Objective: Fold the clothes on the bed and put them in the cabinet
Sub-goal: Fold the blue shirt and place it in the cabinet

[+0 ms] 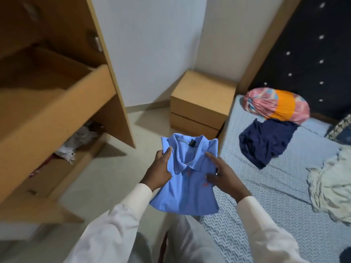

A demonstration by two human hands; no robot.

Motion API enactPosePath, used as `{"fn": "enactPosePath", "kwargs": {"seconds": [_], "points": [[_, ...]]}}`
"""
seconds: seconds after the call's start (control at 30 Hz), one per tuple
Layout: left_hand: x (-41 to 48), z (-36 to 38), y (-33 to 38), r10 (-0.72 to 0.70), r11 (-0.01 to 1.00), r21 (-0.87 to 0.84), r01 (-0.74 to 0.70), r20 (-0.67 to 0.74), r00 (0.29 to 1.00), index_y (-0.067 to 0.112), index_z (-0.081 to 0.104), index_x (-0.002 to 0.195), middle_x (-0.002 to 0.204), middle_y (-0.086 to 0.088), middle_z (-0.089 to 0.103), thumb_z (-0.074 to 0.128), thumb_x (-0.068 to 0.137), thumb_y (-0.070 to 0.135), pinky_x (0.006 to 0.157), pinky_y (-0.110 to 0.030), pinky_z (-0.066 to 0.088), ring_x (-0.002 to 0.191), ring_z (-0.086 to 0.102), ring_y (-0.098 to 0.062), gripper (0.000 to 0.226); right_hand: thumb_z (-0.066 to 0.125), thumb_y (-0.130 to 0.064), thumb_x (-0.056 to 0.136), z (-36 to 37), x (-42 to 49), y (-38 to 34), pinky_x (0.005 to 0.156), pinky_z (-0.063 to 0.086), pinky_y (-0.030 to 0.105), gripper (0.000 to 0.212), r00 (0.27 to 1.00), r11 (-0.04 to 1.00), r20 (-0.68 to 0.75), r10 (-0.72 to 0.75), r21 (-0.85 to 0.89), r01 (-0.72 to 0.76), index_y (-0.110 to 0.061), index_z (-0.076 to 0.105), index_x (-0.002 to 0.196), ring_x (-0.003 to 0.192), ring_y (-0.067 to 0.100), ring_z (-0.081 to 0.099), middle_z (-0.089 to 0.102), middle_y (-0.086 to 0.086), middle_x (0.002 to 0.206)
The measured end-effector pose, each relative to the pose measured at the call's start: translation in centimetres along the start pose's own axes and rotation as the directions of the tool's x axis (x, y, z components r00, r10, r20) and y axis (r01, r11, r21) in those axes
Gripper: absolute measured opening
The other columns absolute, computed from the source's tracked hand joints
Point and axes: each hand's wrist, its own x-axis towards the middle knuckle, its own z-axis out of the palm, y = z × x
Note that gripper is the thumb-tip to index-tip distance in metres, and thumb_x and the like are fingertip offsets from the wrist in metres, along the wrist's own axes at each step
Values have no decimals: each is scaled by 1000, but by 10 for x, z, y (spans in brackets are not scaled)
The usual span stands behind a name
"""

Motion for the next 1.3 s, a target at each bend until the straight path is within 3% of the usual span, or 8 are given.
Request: {"fn": "enactPosePath", "kwargs": {"seconds": [0.17,0.33,0.43,0.57,0.7,0.93,1.13,1.3], "points": [[-47,-80,39,-65,997,-42,62,-72,995,33,9,155,146,3,22,51,86,0,95,-39,48,115,52,-23,87,63,0,75,-20,0,-104,91,54,35,81,993,996,74,-89,26,87,-28,40,148,124,19,52,40,-5,143],[-73,-144,49,-75,997,-52,63,-257,963,36,9,154,155,8,15,53,86,-2,92,-39,50,123,49,-22,90,62,6,81,-14,11,-184,89,42,9,78,973,975,52,-224,12,224,-30,37,146,120,8,47,39,-9,138],[-80,-190,38,-94,996,-51,80,-440,893,38,9,154,157,10,12,55,84,-4,83,-39,53,122,48,-19,94,64,4,81,1,39,-231,96,48,30,80,945,946,46,-324,7,324,-28,36,148,121,7,47,41,-8,138],[-82,-242,17,-43,998,14,65,-607,794,34,12,154,155,3,20,57,80,-8,73,-32,50,124,45,-18,97,64,2,85,26,76,-287,95,51,31,79,897,901,82,-434,24,434,-30,34,151,118,-10,42,38,-14,140],[-80,-304,-14,-48,995,28,96,-713,700,33,13,154,150,-3,26,56,77,-10,70,-29,45,100,56,-28,99,65,1,83,66,125,-354,94,52,40,80,812,820,119,-571,29,572,-27,33,152,123,5,45,40,-12,141],[-92,-395,-47,-59,993,0,118,-863,502,32,19,154,148,3,29,54,75,-12,74,-23,43,107,57,-29,96,66,-6,81,131,194,-459,94,53,47,82,664,690,210,-718,88,718,-21,30,153,139,22,39,30,3,155],[-98,-454,-84,-97,962,-4,273,-939,329,22,22,154,149,-8,33,58,74,-12,91,-38,46,126,33,-17,94,66,0,81,194,243,-529,100,43,28,83,529,590,308,-791,153,793,-13,28,153,136,12,35,27,11,156],[-98,-465,-133,-251,900,-122,418,-930,270,15,22,154,149,-13,34,55,73,-17,92,-17,33,126,36,-22,93,61,3,79,260,277,-543,99,44,22,81,433,579,463,-773,236,781,-15,31,153,134,12,40,32,10,155]]}}
